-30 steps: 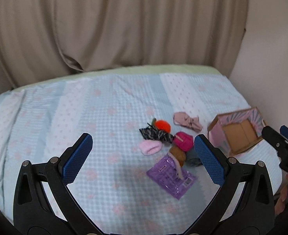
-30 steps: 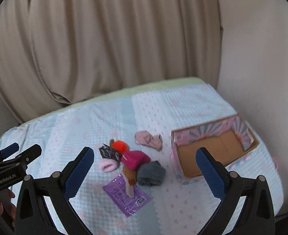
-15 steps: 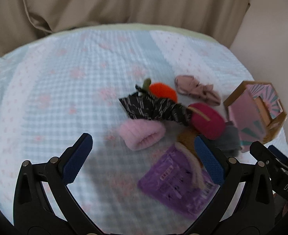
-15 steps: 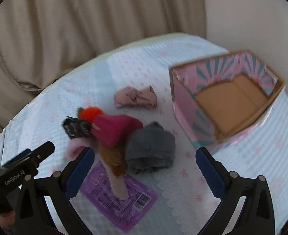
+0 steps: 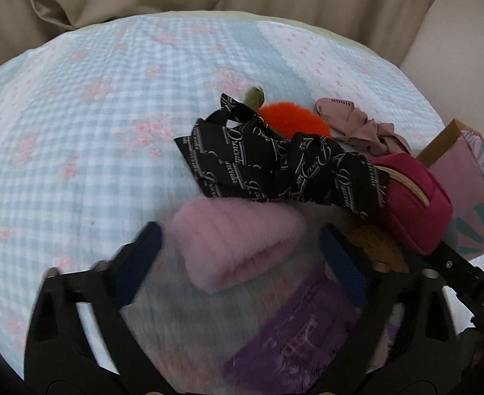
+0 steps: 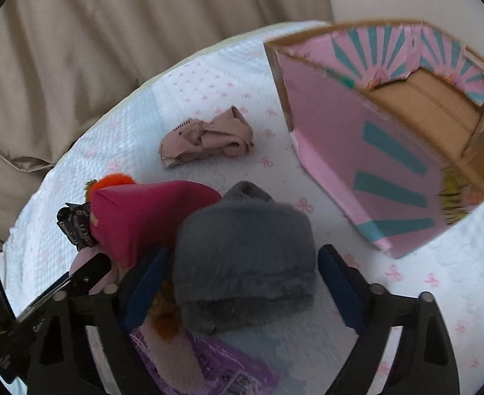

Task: Organize soft objects
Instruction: 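Grasp the pink knit hat with the left tool while the right tool grasps the grey fuzzy hat, then carry both hats over the box and open both tools to drop them inside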

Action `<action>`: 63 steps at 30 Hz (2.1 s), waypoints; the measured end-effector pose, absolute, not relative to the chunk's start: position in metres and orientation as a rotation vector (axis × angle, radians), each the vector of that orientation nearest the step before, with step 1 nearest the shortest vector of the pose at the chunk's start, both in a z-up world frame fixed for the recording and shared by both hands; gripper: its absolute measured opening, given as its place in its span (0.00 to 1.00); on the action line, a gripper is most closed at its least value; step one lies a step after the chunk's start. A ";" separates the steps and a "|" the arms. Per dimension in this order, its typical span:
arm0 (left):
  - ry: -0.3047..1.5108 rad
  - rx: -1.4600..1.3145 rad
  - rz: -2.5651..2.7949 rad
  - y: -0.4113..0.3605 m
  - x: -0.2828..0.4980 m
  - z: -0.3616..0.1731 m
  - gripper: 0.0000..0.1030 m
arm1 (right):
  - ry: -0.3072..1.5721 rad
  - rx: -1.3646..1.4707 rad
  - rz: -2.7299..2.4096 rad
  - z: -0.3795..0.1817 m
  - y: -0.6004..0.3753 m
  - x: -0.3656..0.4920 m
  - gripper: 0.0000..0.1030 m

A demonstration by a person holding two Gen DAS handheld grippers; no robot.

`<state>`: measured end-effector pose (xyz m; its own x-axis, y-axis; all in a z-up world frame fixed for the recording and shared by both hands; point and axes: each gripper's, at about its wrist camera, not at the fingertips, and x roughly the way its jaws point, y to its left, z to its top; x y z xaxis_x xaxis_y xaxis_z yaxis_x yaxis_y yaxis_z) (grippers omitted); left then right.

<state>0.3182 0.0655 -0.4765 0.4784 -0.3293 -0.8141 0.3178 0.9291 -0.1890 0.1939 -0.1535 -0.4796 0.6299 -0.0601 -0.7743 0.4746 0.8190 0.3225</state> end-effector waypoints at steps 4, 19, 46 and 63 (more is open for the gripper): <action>1.008 -0.012 -0.389 0.060 0.322 -0.482 0.60 | 0.841 0.563 -0.313 -0.486 -0.158 0.196 0.64; 0.971 -0.010 -0.375 0.074 0.306 -0.461 0.26 | 0.828 0.504 -0.317 -0.468 -0.149 0.184 0.42; 0.827 -0.038 -0.335 0.075 0.206 -0.221 0.26 | 0.729 0.365 -0.173 -0.250 -0.155 0.116 0.42; 0.802 -0.120 -0.289 -0.077 0.147 -0.142 0.26 | 0.725 0.241 -0.147 -0.183 -0.309 0.081 0.42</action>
